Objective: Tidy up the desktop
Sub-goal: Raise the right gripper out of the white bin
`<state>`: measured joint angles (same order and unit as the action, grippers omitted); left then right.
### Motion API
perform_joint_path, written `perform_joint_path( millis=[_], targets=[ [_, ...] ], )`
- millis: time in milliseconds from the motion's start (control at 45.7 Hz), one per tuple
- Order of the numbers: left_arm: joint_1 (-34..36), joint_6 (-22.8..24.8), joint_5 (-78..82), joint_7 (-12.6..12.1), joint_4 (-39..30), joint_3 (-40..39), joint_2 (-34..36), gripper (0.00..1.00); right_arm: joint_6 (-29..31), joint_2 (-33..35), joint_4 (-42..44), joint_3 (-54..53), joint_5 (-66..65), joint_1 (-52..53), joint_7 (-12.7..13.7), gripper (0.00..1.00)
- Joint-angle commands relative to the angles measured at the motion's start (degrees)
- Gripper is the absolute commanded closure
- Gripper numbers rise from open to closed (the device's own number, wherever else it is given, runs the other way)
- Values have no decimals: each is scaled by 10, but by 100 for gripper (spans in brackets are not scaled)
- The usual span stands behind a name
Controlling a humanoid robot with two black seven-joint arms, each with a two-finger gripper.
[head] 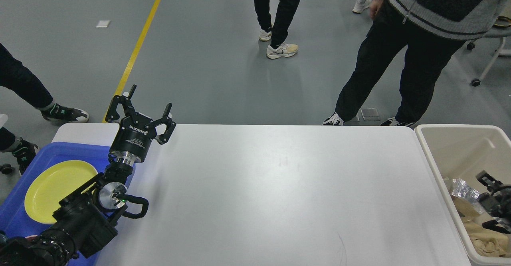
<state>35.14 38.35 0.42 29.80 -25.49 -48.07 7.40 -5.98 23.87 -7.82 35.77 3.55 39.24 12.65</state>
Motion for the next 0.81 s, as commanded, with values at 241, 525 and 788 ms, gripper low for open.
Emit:
perform_joint_path(
  millis=[241,525,788],
  targets=[
    [0,0,0,0,0,0,2,0,18,14,5,-69,-6,143,-3,0],
    [0,0,0,0,0,1,0,0,142,-37,-3,-26,-10,339,7,0],
    [0,1,0,0,0,0,0,0,326,-24,-36,25,-12,400,-1,0]
  ],
)
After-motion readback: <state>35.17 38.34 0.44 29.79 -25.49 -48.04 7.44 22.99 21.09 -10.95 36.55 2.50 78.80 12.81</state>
